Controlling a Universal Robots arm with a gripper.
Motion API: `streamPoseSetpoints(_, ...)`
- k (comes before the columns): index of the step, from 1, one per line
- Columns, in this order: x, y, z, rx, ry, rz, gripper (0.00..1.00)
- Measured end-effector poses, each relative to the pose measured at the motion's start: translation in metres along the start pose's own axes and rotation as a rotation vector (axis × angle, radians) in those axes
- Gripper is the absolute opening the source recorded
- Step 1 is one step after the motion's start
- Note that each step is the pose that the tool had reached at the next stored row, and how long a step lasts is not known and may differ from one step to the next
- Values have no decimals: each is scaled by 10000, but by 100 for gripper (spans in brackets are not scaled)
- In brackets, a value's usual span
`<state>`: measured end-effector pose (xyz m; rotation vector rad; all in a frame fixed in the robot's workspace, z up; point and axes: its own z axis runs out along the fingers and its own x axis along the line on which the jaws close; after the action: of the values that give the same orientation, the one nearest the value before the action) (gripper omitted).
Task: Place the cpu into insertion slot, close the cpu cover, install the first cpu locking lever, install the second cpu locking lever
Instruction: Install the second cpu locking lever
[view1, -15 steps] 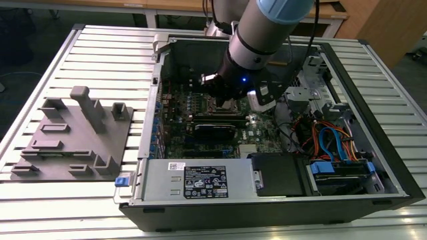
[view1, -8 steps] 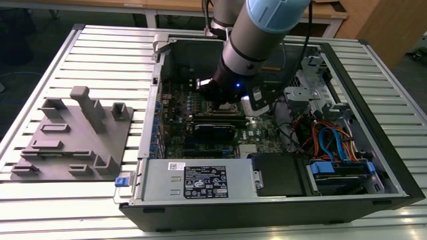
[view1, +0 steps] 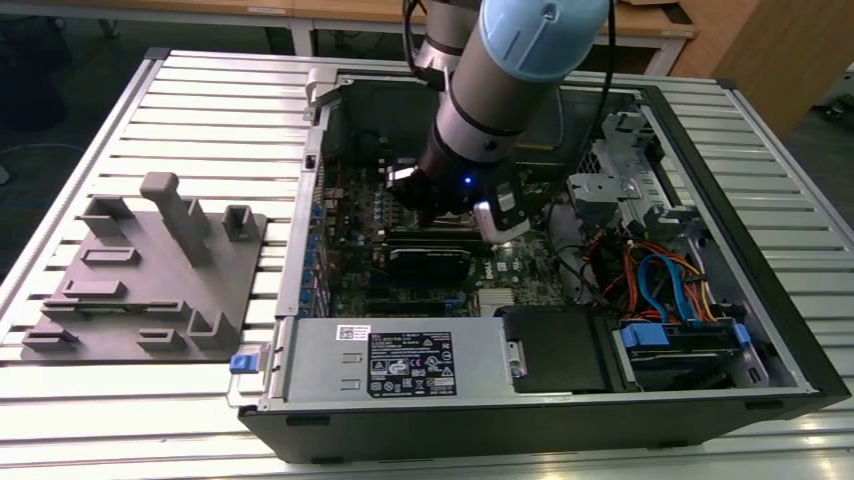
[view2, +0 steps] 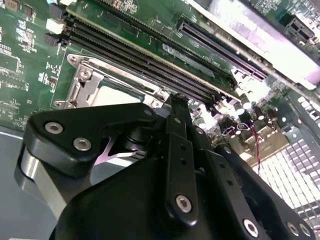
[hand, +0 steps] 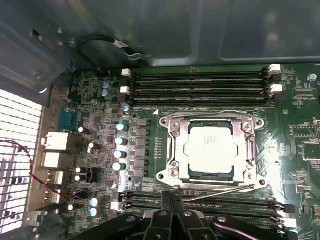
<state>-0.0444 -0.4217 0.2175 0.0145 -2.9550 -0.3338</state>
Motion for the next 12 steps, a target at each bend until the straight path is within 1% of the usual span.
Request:
streamPoseSetpoints(1,3,-5,4,-3,-24,-6,11)
streamPoseSetpoints(2,7,-7,9,-6,-30,-9,11)
streamPoseSetpoints(4,20,-8,13,-5,-30,-8,11)
streamPoseSetpoints(7,24,-12,17,-35,-41,-17,11)
streamPoseSetpoints(8,27,-12,19,-37,-87,-27,11)
streamPoseSetpoints(10,42,-15,34,-36,-216,-58,11)
streamPoseSetpoints(11,54,-17,44,-36,-267,-70,11)
streamPoseSetpoints(12,82,-19,55,-38,-318,-80,11)
